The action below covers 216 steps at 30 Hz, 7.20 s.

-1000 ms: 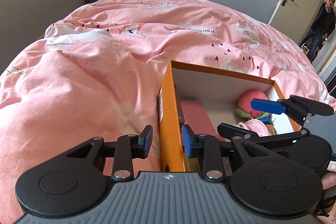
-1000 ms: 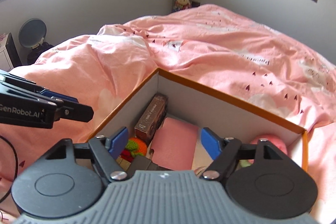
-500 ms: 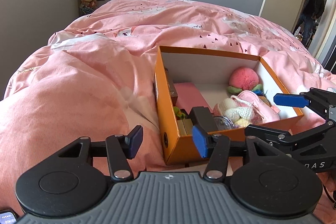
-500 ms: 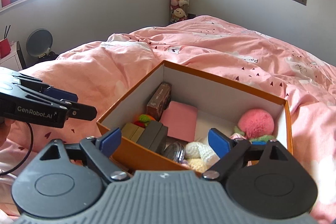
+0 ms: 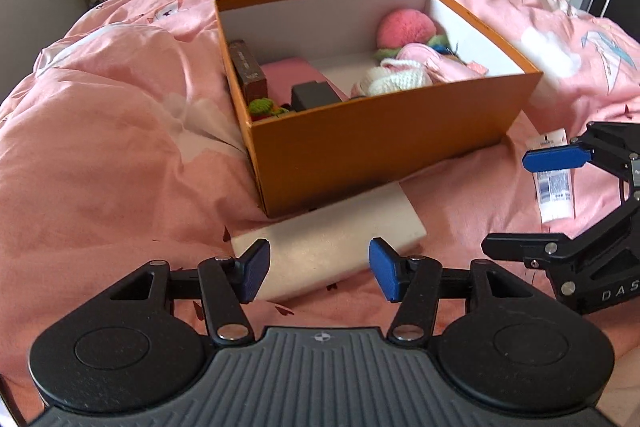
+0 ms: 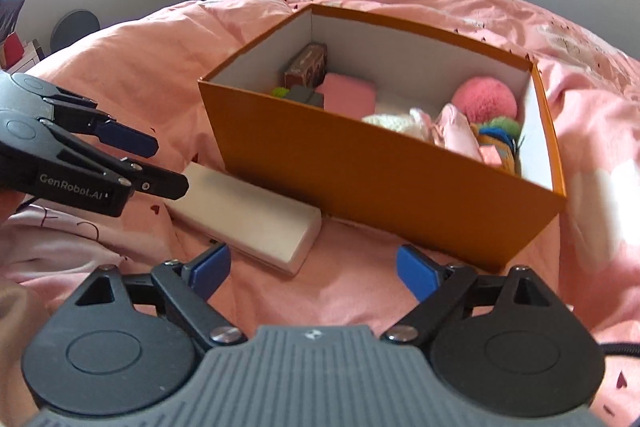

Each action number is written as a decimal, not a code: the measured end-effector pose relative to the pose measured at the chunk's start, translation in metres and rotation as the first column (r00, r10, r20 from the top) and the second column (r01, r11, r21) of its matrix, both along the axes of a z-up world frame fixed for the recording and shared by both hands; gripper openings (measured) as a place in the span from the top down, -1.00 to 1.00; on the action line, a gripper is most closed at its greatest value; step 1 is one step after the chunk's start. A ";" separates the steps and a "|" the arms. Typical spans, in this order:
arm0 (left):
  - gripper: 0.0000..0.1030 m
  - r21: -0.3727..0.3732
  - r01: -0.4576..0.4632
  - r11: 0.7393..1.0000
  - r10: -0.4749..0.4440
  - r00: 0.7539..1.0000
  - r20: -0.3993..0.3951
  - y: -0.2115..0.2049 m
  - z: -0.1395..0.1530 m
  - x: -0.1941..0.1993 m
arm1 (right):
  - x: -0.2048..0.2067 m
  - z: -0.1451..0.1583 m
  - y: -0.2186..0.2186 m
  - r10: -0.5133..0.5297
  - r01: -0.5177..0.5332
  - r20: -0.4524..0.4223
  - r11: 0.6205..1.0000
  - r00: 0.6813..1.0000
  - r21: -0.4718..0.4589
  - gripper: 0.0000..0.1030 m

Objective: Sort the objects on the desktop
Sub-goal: 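Move left tool to white rectangular box while right tool moves to lotion tube, then grasp white rectangular box with left tool while right tool grasps Vaseline tube, then lift white box over orange box while right tool carries Vaseline tube, then lower and release white box in box while right tool releases tube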

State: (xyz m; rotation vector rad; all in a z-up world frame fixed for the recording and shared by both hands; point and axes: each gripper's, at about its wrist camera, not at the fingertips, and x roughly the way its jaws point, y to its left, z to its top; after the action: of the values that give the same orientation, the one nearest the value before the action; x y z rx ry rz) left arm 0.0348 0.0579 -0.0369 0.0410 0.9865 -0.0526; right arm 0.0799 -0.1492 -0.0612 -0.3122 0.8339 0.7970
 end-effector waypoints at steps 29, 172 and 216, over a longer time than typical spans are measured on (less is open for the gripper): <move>-0.26 0.182 0.188 0.965 -0.174 0.980 -0.092 -0.036 -0.030 0.008 | 0.083 -0.056 -0.093 -0.453 0.423 -0.270 0.891 0.849 -0.164 0.19; 0.29 0.425 0.746 0.513 -0.713 0.646 -0.273 -0.089 -0.044 0.268 | 0.272 0.036 0.030 -0.117 0.119 -0.145 0.993 0.982 0.006 0.63; 0.22 0.278 0.364 0.889 -0.380 0.925 0.005 0.025 0.034 0.208 | 0.185 0.004 0.152 0.525 -0.276 0.413 0.804 0.744 -0.526 0.63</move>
State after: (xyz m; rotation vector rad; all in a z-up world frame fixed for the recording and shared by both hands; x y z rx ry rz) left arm 0.2432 0.0828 -0.0032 0.4856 0.9097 -0.2672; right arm 0.2649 0.0031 -0.0576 -1.1135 0.3812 0.8642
